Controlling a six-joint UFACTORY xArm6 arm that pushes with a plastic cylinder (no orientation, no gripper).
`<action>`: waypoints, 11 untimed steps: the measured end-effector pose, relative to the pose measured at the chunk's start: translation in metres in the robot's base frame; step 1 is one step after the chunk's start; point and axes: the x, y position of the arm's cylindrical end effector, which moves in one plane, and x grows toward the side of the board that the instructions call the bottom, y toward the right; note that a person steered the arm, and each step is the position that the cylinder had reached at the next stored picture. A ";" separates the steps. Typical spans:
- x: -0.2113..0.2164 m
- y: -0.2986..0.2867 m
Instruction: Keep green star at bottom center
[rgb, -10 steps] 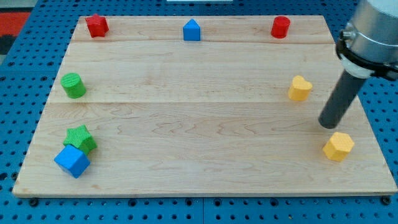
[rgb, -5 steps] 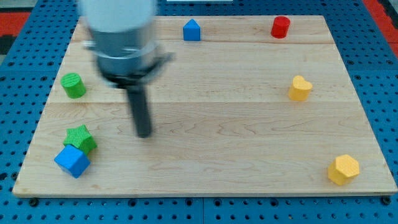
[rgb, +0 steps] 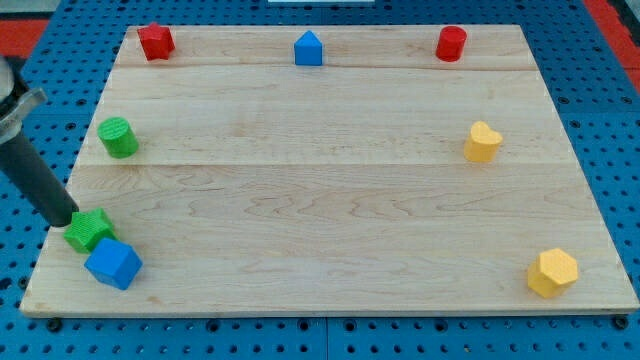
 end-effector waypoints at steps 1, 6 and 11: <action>0.000 0.001; 0.040 0.058; 0.001 0.118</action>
